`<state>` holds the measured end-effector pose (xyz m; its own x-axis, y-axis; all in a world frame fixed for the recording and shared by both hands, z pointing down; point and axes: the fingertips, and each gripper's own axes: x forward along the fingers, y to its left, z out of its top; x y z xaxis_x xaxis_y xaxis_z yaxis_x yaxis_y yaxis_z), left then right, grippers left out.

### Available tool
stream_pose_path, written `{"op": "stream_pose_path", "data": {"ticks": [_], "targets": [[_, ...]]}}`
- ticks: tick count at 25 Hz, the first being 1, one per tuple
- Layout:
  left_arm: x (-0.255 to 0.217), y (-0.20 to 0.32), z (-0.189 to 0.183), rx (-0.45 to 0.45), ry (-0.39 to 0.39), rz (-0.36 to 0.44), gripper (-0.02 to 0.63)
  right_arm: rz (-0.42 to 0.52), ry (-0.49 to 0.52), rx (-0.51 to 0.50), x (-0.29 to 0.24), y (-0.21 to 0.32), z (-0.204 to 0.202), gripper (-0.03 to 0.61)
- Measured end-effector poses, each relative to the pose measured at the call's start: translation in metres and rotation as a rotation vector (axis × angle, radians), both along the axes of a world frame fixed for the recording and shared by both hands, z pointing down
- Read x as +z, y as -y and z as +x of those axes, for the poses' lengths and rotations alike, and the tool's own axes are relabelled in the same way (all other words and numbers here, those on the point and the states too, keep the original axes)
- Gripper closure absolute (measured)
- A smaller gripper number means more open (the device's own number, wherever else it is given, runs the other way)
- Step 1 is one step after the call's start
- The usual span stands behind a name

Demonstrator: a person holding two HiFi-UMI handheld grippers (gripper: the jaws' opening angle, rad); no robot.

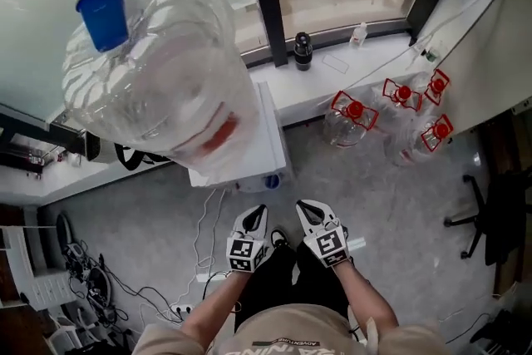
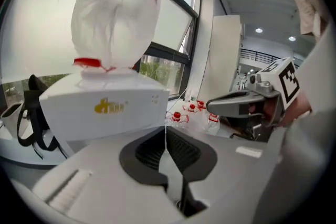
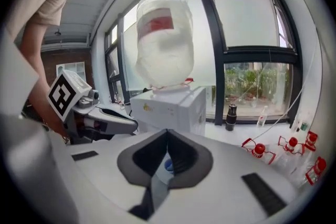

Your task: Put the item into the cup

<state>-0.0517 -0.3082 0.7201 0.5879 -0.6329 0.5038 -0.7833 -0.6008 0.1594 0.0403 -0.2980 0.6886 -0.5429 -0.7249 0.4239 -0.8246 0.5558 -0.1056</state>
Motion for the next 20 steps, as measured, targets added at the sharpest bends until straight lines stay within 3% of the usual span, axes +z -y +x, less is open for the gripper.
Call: {"op": "stream_pose_path", "data": {"ticks": [3, 8, 12, 20], "targets": [[-0.061, -0.003, -0.001, 0.012, -0.016, 0.072, 0.6, -0.005, 0.059, 0.031, -0.046, -0.005, -0.002, 0.568], [-0.146, 0.006, -0.007, -0.027, -0.03, 0.201, 0.6, 0.073, 0.084, 0.043, -0.116, 0.001, 0.0, 0.568], [-0.187, 0.007, -0.022, -0.01, 0.038, 0.316, 0.601, 0.152, 0.059, 0.016, -0.155, 0.007, -0.005, 0.566], [-0.247, 0.009, -0.032, -0.007, 0.058, 0.413, 0.601, 0.276, 0.033, 0.009, -0.225, 0.01, -0.007, 0.568]]}}
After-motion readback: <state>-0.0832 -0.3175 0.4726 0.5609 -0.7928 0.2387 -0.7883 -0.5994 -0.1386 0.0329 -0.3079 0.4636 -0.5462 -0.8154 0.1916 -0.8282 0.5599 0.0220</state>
